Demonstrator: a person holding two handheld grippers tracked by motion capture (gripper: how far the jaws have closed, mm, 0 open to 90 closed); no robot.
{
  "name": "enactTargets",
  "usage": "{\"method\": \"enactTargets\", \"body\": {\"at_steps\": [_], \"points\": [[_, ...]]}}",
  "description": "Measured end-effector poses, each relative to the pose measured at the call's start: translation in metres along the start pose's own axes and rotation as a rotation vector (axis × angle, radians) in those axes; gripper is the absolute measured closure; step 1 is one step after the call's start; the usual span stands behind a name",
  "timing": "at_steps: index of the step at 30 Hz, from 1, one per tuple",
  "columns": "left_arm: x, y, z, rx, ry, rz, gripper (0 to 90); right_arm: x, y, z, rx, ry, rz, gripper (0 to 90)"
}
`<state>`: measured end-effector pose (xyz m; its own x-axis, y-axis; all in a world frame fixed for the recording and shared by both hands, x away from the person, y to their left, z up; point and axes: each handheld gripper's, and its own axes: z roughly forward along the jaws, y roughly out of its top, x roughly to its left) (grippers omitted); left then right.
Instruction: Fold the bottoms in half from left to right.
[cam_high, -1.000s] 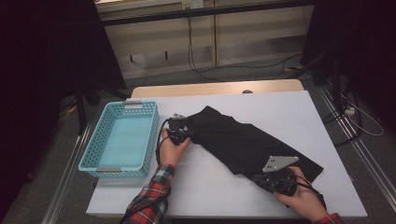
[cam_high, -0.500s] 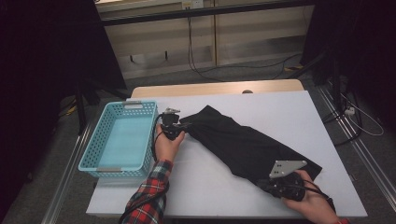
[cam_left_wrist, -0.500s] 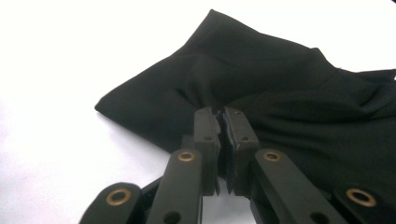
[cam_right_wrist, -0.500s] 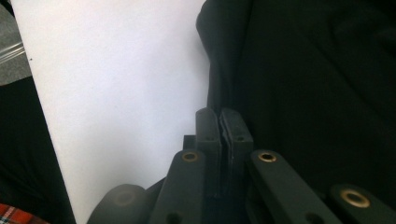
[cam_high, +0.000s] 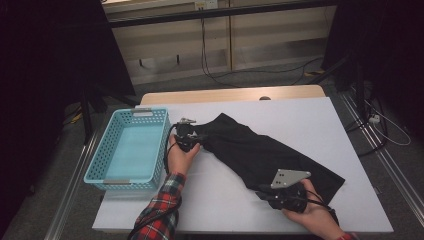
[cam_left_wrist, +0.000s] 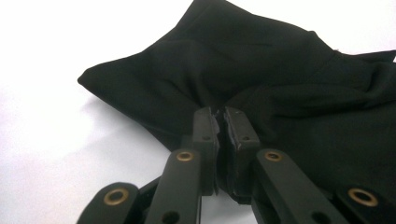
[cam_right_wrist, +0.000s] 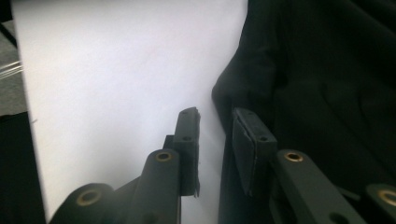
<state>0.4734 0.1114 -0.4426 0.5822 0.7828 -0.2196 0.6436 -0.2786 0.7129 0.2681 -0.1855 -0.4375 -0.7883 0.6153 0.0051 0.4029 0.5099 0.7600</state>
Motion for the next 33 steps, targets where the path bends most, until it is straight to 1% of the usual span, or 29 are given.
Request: {"method": "enactTargets", "body": {"at_steps": [2,5,8,10,12,13,15,16,19,20,21,23,24,25,26,27,28,29,30,31,32,33], "points": [[0.000,0.000,0.000,-0.004,-0.002,0.000,83.9,0.000,0.001,0.006,0.017,-0.006,-0.012,72.3],[0.000,-0.001,0.000,-0.006,-0.002,-0.001,83.7,-0.004,0.000,0.014,0.044,-0.037,-0.019,74.3],[0.001,-0.002,0.000,-0.001,-0.001,-0.003,83.7,-0.008,-0.002,0.020,0.054,-0.066,-0.013,74.8],[0.002,-0.002,-0.001,0.003,-0.001,-0.004,83.7,-0.010,-0.002,0.021,0.049,-0.085,-0.002,83.1],[0.003,-0.002,-0.001,0.003,0.003,-0.005,83.8,-0.012,-0.002,0.021,0.042,-0.071,0.010,89.1],[0.003,-0.002,-0.001,-0.001,0.006,-0.004,83.8,-0.013,-0.002,0.021,0.040,-0.065,0.014,89.6],[0.003,-0.002,-0.003,-0.004,0.008,-0.008,84.0,-0.012,-0.002,0.018,0.046,-0.030,0.017,89.8],[0.004,-0.002,-0.003,-0.007,0.011,-0.010,84.0,-0.010,-0.002,0.016,0.045,-0.026,0.023,89.8],[0.005,-0.003,-0.004,0.001,0.010,-0.009,84.1,-0.003,-0.003,0.006,0.035,0.004,0.003,89.9],[0.005,-0.003,-0.003,-0.002,0.009,-0.019,84.2,-0.001,-0.004,0.003,0.035,0.019,0.000,90.0],[0.005,-0.003,-0.003,-0.001,0.016,-0.016,84.2,0.001,-0.006,0.000,0.038,0.035,-0.001,90.0],[0.006,-0.004,-0.003,0.011,0.010,-0.021,84.2,0.005,-0.011,-0.004,0.052,0.065,0.008,90.0],[0.006,-0.005,-0.002,0.016,0.000,-0.024,84.1,0.006,-0.013,-0.006,0.055,0.048,0.004,90.0],[0.005,-0.005,-0.002,0.022,-0.006,-0.020,83.5,0.006,-0.014,-0.007,0.057,0.043,0.000,90.0],[0.005,-0.006,-0.003,0.017,-0.003,-0.024,82.3,0.005,-0.014,-0.008,0.054,0.046,0.002,90.0],[0.004,-0.005,-0.003,0.012,0.001,-0.021,78.2,0.003,-0.013,-0.009,0.038,0.028,0.005,87.6],[0.004,-0.005,-0.004,0.003,0.013,-0.010,71.7,0.001,-0.011,-0.010,0.021,0.014,0.012,85.6],[0.004,-0.005,-0.004,-0.003,0.018,0.000,63.6,-0.001,-0.009,-0.010,0.004,0.006,0.020,81.2],[0.004,-0.005,-0.004,-0.008,0.022,0.005,55.3,-0.001,-0.007,-0.009,-0.016,-0.005,0.023,73.6],[0.004,-0.004,-0.005,-0.018,0.026,0.009,51.5,-0.001,-0.005,-0.008,-0.027,-0.022,0.021,66.5],[0.004,-0.004,-0.005,-0.030,0.031,0.007,47.2,0.000,-0.003,-0.006,-0.029,-0.034,0.014,63.8],[0.005,-0.004,-0.005,-0.041,0.026,0.004,40.5,0.001,-0.002,-0.002,-0.026,-0.039,0.002,59.5]]}}
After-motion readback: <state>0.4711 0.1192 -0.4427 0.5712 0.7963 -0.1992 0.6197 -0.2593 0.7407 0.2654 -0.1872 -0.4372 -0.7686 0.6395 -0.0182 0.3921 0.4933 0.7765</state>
